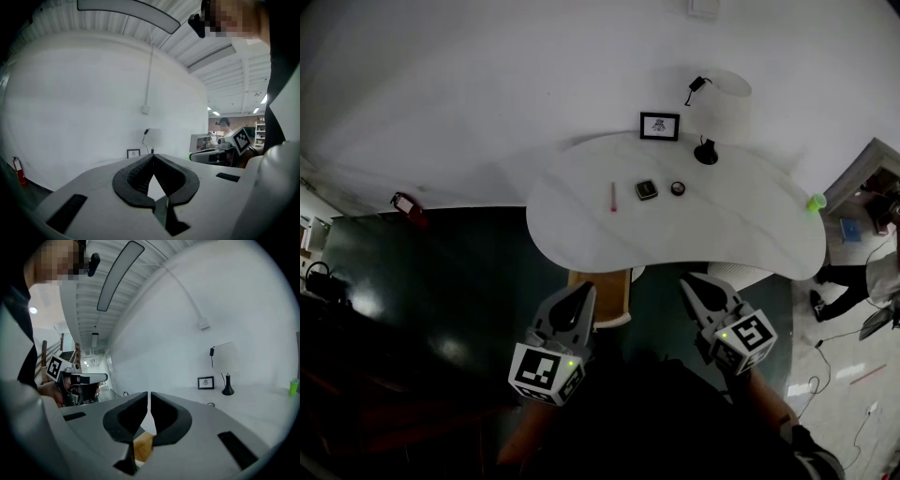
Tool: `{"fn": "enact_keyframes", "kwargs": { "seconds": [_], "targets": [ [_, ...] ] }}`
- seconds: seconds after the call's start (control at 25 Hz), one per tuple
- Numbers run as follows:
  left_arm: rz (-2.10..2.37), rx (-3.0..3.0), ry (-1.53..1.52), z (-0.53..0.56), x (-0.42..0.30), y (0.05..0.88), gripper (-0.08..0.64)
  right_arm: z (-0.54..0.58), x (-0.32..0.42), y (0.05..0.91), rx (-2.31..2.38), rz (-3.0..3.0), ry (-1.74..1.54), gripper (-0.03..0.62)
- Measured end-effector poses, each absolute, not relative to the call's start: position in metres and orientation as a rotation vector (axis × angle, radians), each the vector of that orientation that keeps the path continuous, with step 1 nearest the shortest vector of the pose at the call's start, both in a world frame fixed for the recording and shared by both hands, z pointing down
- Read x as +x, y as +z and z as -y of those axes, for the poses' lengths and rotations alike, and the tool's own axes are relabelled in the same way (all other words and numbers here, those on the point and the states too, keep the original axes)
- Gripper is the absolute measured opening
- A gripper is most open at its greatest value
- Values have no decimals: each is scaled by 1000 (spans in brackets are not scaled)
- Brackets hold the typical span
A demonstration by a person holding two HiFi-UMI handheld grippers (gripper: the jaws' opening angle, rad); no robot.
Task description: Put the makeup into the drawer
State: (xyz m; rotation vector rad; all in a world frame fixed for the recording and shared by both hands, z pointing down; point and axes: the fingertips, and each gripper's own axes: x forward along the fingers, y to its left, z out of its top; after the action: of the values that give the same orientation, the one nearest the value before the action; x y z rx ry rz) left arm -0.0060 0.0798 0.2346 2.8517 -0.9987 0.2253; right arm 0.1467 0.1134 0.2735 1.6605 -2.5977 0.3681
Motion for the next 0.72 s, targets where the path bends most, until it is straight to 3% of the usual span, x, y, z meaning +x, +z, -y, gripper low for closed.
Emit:
{"fn": "enact_keyframes", "kwargs": {
  "seconds": [0.72],
  "targets": [
    [823, 2889, 217, 107, -28, 250, 12, 72, 127, 290, 1720, 2405, 515, 18]
  ]
}}
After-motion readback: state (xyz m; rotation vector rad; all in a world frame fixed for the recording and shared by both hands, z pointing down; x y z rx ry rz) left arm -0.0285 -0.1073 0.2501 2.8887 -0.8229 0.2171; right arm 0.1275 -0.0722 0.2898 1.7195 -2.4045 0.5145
